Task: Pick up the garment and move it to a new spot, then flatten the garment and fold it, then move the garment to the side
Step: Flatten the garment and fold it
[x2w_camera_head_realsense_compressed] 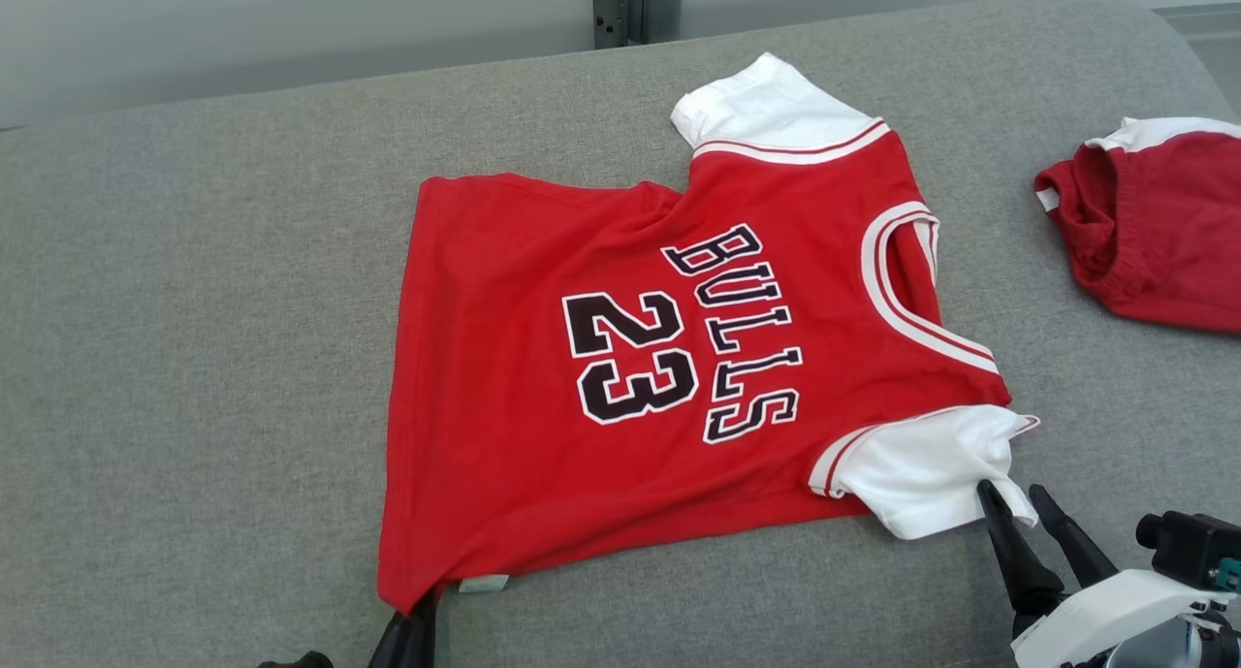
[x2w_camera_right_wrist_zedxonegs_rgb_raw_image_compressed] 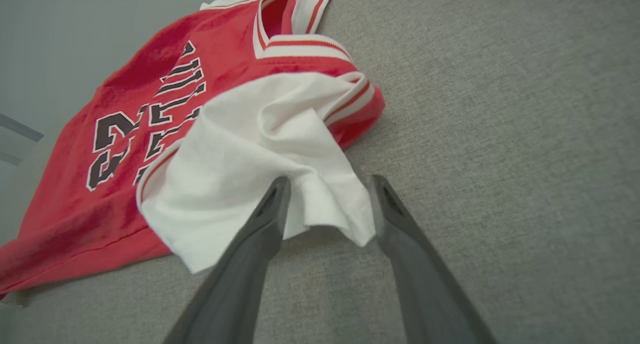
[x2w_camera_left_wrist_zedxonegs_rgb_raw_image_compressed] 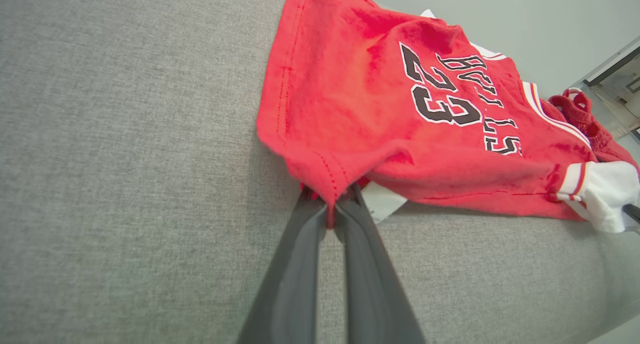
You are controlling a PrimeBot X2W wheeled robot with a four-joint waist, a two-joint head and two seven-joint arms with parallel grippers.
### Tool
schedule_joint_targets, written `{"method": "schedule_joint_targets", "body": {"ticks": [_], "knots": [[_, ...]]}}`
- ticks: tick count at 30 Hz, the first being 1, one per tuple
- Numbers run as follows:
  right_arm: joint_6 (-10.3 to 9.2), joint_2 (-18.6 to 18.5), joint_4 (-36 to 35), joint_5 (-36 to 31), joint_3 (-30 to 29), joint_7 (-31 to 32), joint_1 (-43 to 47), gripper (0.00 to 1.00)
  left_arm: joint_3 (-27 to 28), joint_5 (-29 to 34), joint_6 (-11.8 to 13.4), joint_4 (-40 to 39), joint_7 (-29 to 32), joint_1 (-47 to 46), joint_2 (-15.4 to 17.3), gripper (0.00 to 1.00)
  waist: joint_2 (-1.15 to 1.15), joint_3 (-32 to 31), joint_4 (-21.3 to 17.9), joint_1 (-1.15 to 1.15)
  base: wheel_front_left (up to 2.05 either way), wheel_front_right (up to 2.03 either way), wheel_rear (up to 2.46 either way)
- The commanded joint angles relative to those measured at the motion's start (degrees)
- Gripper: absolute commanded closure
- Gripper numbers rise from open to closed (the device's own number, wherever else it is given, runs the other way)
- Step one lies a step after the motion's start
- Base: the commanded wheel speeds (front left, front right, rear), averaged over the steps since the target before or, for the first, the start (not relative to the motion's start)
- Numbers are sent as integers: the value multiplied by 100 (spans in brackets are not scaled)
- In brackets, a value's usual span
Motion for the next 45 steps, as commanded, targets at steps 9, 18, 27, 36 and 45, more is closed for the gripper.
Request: {"method": "schedule_joint_targets", "body": {"ticks": [9, 18, 27, 36, 45], "knots": [[-6, -164, -126, -241, 16, -86, 301, 0, -115, 38, 54, 233, -38, 243, -3, 0, 0, -280, -23, 0, 0, 0, 0], [-4, -220, -733, -1054, -446, -469, 679, 0, 181, 309, 365, 140, -226, 497, 130, 0, 0, -582, 40, 0, 0, 0, 0], [-4, 144, -1088, -2130, -1104, -789, 531, 0, 935, 995, 335, -204, -302, 413, -64, 0, 0, -940, 215, 0, 0, 0, 0], [-5, 646, -1234, -2885, -1582, -790, 533, 0, 1450, 1778, -144, -57, -300, 256, -352, 0, 0, -1065, 469, 0, 0, 0, 0], [-5, 734, -1091, -2942, -1571, -792, 497, 0, 1716, 2066, -426, 70, -300, 128, -512, 0, 0, -1113, 556, 0, 0, 0, 0]]}}
